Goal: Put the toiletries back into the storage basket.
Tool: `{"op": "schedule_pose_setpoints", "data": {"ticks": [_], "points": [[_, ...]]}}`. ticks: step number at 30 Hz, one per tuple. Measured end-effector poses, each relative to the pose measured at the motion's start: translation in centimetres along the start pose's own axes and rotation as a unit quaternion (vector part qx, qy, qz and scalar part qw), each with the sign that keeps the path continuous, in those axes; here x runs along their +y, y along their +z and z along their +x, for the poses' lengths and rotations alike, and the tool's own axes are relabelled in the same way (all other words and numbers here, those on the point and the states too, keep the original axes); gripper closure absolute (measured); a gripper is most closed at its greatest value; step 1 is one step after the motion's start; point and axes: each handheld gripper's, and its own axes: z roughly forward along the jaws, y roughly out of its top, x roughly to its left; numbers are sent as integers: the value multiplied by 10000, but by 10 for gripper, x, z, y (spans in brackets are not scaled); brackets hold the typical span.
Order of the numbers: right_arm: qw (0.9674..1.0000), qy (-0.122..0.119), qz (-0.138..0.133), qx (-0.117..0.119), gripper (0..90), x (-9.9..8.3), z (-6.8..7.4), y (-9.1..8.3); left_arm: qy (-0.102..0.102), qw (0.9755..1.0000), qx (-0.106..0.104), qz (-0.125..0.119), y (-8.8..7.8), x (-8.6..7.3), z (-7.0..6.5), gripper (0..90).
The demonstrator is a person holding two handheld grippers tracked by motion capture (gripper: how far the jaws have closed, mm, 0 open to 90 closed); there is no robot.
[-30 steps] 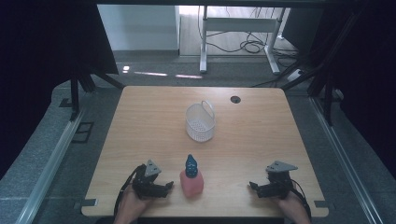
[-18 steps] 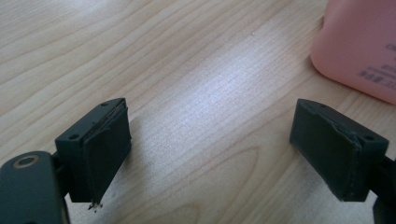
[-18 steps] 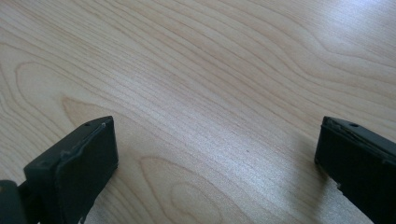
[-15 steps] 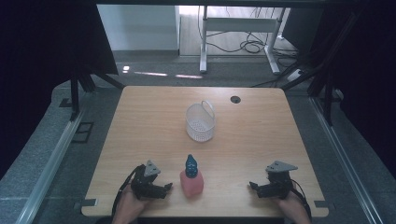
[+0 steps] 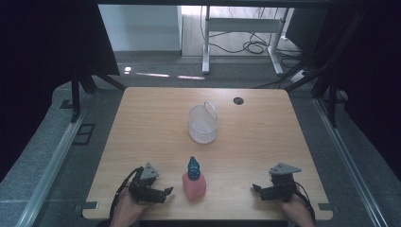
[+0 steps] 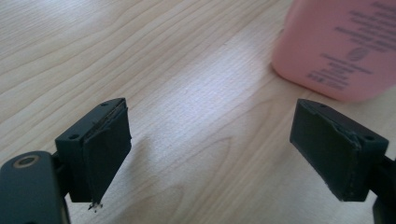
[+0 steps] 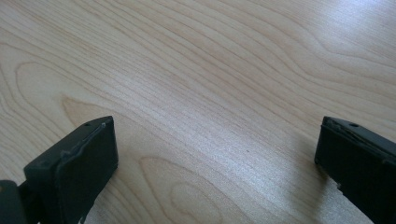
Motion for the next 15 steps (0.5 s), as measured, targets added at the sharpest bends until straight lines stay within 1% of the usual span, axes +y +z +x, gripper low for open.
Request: {"op": "schedule_pose_setpoints", "data": {"ticks": [6, 7, 11, 15], "points": [[10000, 1, 0, -1, 0, 0, 0, 0, 51, 9999, -132, -65, -7, 3, -3, 128], [10000, 0, 0, -1, 0, 0, 0, 0, 87, 9998, -152, -77, -9, 3, -4, 130], [10000, 0, 0, -1, 0, 0, 0, 0, 178, 9997, -167, -96, -13, 6, -7, 136], [10000, -1, 0, -2, 0, 0, 0, 0, 215, 9994, -205, -162, -18, 8, -8, 149]]}}
